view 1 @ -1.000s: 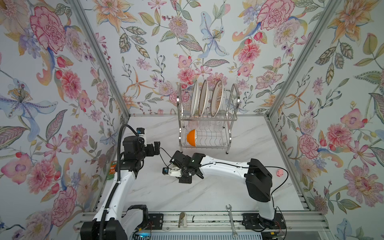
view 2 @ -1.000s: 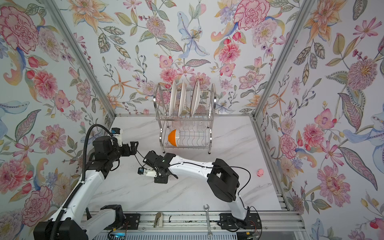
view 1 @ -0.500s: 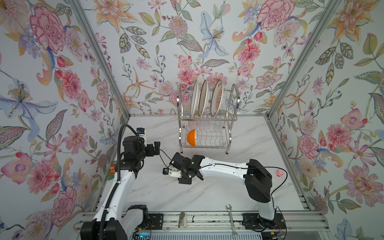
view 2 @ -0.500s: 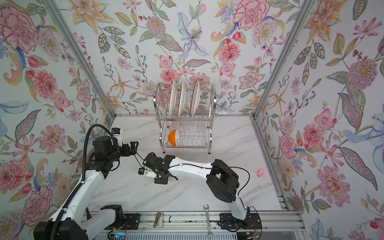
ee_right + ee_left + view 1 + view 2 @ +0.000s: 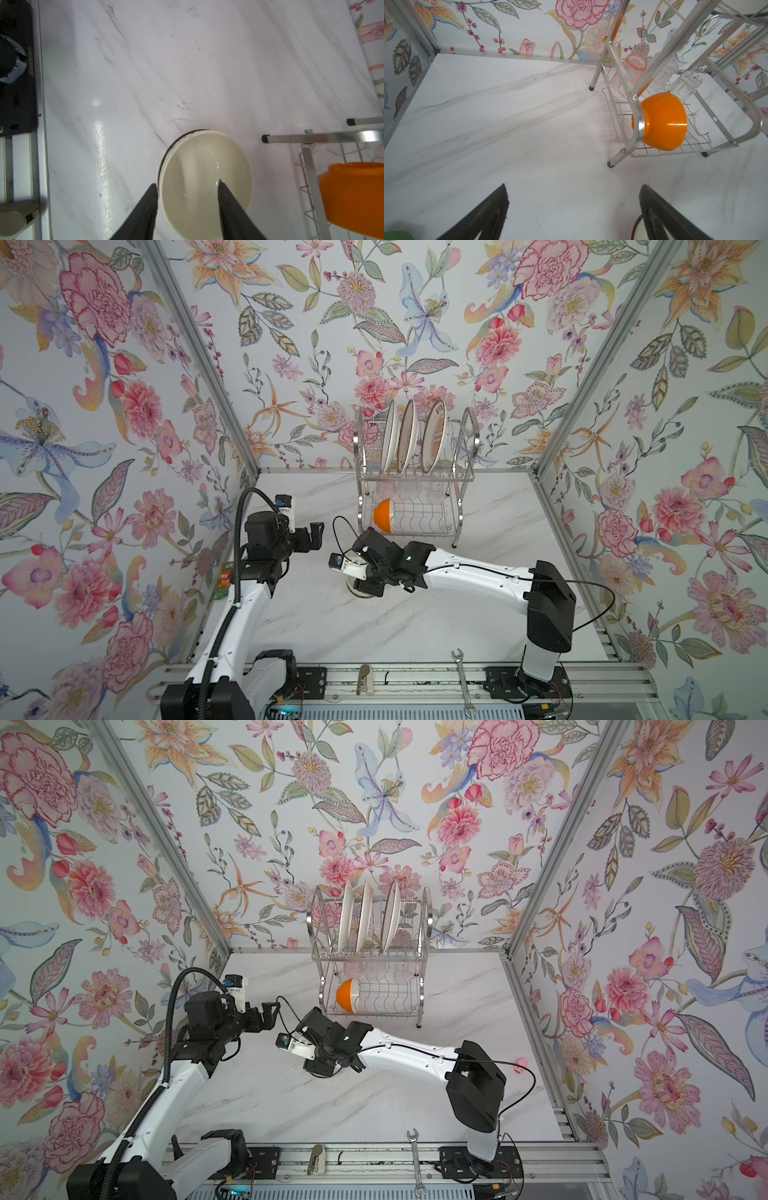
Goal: Unload the mixed dishes from the dish rack
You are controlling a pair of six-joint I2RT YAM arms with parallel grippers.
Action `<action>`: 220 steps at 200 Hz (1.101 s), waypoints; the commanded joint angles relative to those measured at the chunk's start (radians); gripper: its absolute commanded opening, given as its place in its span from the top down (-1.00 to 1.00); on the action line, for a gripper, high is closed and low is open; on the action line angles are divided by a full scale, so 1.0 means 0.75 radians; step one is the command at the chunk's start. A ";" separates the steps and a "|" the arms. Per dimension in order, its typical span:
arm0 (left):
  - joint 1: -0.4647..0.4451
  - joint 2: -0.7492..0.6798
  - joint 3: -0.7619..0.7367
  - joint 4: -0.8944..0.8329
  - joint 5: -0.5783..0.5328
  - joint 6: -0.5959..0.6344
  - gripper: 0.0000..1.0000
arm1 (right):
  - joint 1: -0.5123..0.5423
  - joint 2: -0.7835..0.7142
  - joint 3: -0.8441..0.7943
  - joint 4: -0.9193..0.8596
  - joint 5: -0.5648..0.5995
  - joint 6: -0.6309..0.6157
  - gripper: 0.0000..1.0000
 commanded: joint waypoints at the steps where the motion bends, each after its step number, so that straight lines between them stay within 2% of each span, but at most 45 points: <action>1: 0.013 -0.048 0.059 0.075 0.141 0.038 -0.99 | -0.040 -0.107 -0.099 0.192 -0.055 0.095 0.04; 50: 0.011 -0.150 0.059 0.123 0.280 0.134 -0.99 | -0.187 -0.365 -0.477 0.680 -0.082 0.371 -0.05; 82: 0.008 -0.214 0.023 0.112 0.373 0.224 -0.99 | -0.320 -0.445 -0.685 0.938 -0.152 0.558 -0.10; 95: 0.006 -0.246 -0.007 0.131 0.366 0.232 -0.99 | -0.365 -0.451 -0.735 1.018 -0.188 0.615 -0.10; 136: -0.035 -0.323 -0.116 0.205 0.472 0.287 -0.99 | -0.496 -0.374 -0.819 1.263 -0.324 0.777 -0.10; 169: -0.092 -0.367 -0.176 0.209 0.489 0.360 -0.99 | -0.560 -0.247 -0.785 1.367 -0.433 0.819 -0.10; 220: -0.168 -0.393 -0.241 0.221 0.472 0.386 -0.99 | -0.628 -0.048 -0.708 1.511 -0.489 0.921 -0.08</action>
